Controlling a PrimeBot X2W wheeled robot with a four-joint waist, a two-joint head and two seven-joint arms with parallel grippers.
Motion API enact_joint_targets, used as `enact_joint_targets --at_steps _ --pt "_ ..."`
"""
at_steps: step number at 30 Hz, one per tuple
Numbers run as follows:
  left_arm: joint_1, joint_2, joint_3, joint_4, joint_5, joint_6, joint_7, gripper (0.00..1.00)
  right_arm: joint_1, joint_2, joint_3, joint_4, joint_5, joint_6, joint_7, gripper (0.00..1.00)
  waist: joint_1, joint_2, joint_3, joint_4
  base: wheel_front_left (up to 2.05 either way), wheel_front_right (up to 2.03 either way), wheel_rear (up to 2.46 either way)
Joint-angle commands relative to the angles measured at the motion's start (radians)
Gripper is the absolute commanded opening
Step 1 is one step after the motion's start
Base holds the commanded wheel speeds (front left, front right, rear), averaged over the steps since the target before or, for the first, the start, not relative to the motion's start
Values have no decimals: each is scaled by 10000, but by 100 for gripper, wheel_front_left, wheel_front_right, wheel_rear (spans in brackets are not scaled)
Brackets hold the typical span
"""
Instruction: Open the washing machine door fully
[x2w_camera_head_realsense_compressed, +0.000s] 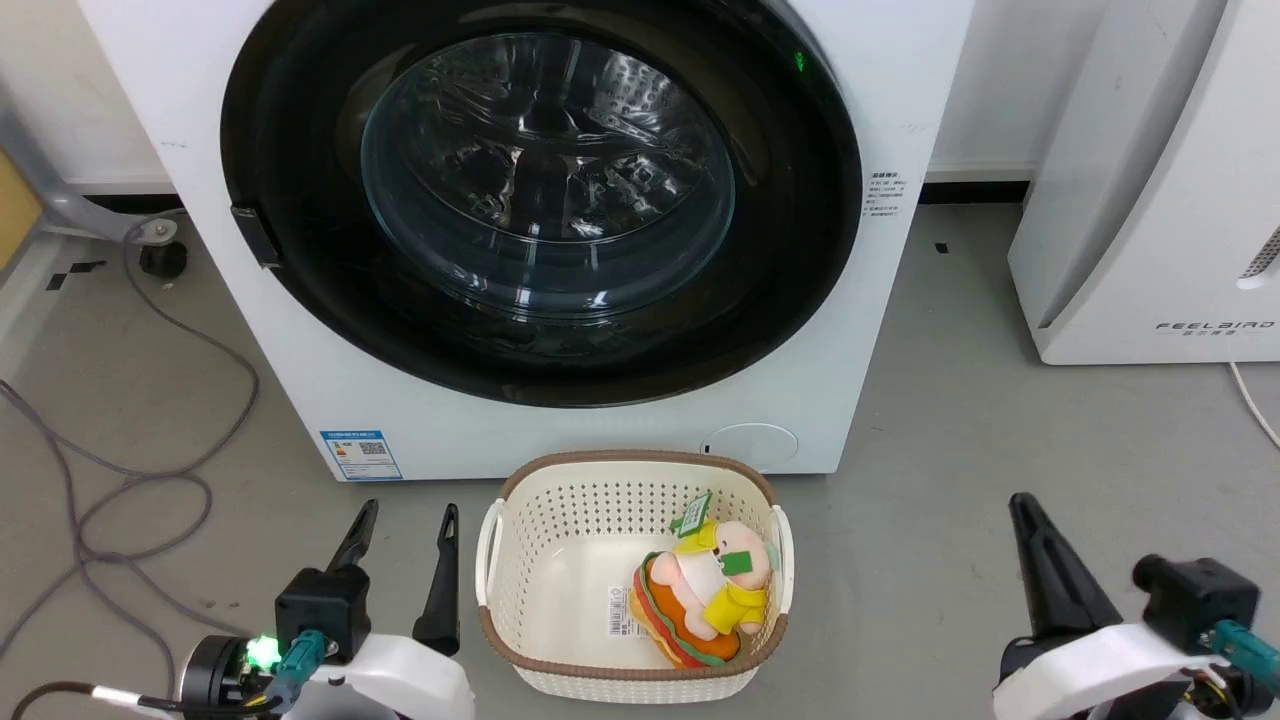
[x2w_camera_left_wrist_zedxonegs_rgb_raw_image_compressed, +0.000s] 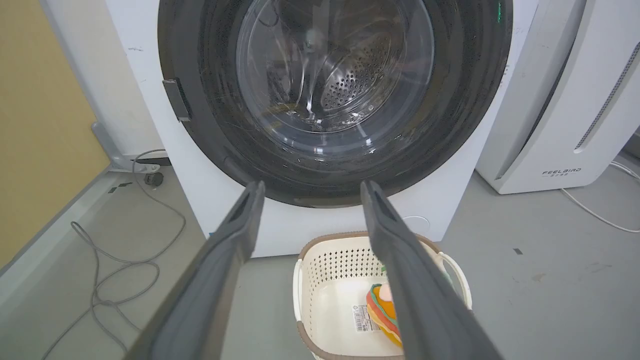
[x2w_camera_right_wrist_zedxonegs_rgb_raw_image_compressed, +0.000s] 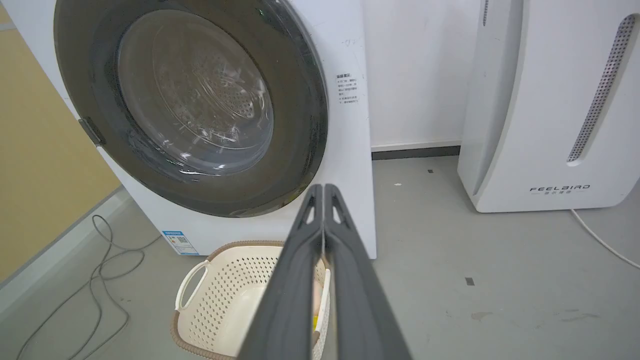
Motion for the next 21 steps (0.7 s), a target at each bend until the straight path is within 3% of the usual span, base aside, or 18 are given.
enact_joint_targets --at_steps 1,21 --pt "-168 10 -65 58 -89 -42 -117 100 -264 2 -60 38 486 -3 -116 0 0 0 12 13 0 0 0" --pt "-443 10 -127 164 -295 -238 -514 100 -1742 3 -882 1069 4408 -4 -513 0 0 0 364 63 0 0 0"
